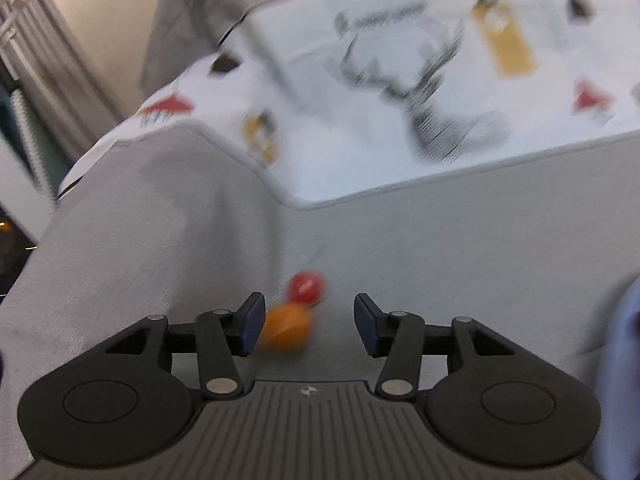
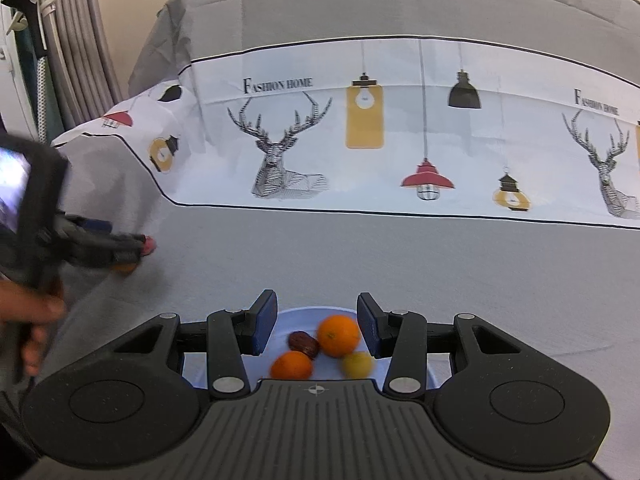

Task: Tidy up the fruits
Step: 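Grasp a wrapped mandarin with the left gripper while the right gripper grasps a wrapped red fruit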

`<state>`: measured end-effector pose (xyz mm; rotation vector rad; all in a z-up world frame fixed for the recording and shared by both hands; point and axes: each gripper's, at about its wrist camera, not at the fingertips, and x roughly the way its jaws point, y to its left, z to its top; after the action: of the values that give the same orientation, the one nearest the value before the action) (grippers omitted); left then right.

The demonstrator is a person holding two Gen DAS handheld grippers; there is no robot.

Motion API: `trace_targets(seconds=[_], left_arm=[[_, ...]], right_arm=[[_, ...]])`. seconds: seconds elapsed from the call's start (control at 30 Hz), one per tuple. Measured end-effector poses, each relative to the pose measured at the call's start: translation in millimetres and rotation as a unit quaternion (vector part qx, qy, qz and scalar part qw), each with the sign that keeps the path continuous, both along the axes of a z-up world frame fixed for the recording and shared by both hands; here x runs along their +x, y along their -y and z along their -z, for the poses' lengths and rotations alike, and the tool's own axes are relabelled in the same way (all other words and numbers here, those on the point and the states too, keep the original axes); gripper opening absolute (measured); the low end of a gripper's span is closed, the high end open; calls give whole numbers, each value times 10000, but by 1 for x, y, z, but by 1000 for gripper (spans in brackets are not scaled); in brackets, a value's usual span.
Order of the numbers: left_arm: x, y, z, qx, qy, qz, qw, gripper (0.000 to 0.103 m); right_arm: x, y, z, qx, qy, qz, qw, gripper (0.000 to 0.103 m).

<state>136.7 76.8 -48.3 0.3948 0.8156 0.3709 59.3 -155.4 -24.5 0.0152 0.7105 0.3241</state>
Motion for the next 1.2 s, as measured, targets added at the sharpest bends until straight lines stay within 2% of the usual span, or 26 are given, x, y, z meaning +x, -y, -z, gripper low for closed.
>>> trace_targets(seconds=[0.07, 0.23, 0.43, 0.6, 0.67, 0.73, 0.77, 0.8, 0.83, 0.97, 1.07, 1.1, 1.13, 1.2], left_arm=[[0, -8, 1, 122, 196, -46, 9997, 56], [4, -12, 14, 312, 114, 49, 9994, 65], [12, -10, 24, 507, 33, -28, 9987, 65], [22, -21, 33, 482, -178, -209, 9985, 65], [24, -28, 35, 408, -241, -274, 9985, 64], [25, -29, 36, 340, -280, -228, 9988, 57], [26, -30, 35, 254, -307, -218, 9990, 54], [26, -32, 36, 175, -341, -241, 9990, 44], [27, -35, 36, 75, -374, -279, 9989, 42], [26, -38, 31, -158, -413, -354, 9984, 40], [19, -37, 17, -358, -219, -417, 9982, 40], [15, -37, 9, -579, -143, -451, 9972, 40], [10, -40, 0, -1003, -60, -501, 9937, 40], [-1, -45, -9, -1843, -45, -642, 9808, 40]], right_arm=[[1, -6, 1, 25, -23, -64, 10000, 47], [6, -22, 5, -3, -50, -216, 9998, 47], [12, -39, 9, 39, -119, -259, 9996, 47], [15, -52, 14, 20, -169, -277, 9995, 47], [16, -55, 16, 2, -185, -283, 9994, 47], [18, -58, 17, -21, -196, -286, 9994, 47], [19, -59, 18, -25, -201, -282, 9994, 47], [20, -59, 19, -25, -209, -278, 9994, 47], [21, -60, 19, -22, -215, -268, 9994, 47], [23, -58, 19, 2, -233, -200, 9995, 47], [25, -56, 18, 29, -210, -143, 9997, 46], [26, -55, 17, 50, -199, -116, 9997, 46], [26, -54, 16, 76, -186, -91, 9998, 46], [26, -51, 13, 144, -133, -35, 9998, 46]])
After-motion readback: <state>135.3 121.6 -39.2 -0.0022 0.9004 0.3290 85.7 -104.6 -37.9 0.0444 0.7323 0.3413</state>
